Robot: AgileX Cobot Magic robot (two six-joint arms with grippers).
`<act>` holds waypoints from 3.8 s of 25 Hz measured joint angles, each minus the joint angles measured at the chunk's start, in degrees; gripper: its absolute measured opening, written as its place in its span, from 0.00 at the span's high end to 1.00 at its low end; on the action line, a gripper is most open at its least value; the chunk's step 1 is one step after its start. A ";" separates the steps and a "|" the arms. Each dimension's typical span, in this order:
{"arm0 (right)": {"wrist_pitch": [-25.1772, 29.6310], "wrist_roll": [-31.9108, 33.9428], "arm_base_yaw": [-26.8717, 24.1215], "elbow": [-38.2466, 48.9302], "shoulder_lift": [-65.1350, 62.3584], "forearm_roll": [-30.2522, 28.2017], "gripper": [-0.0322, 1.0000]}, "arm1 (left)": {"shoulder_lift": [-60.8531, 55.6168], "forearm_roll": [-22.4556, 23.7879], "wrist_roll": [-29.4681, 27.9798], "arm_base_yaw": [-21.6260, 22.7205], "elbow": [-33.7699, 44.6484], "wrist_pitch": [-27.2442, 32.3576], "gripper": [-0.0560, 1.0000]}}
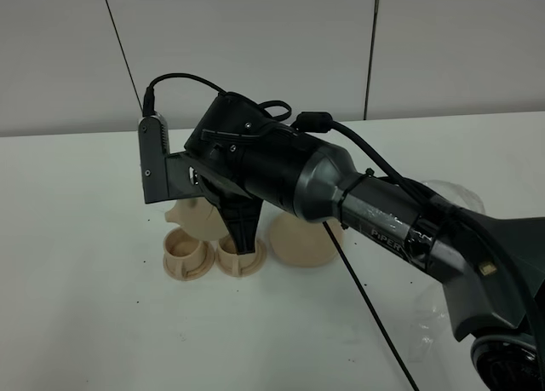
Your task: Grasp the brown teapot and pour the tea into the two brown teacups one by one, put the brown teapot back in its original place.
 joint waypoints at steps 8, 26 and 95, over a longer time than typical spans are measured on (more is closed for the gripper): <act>0.00 0.04 0.00 0.00 0.00 -2.77 0.88 | 0.00 0.00 0.00 0.00 0.00 0.00 0.64; -0.05 -0.06 1.09 0.00 0.00 -5.34 0.88 | 0.00 0.00 0.00 0.00 0.00 0.00 0.64; -2.06 4.78 3.91 4.66 0.92 -17.34 0.88 | 0.00 0.00 0.00 0.00 0.00 0.00 0.64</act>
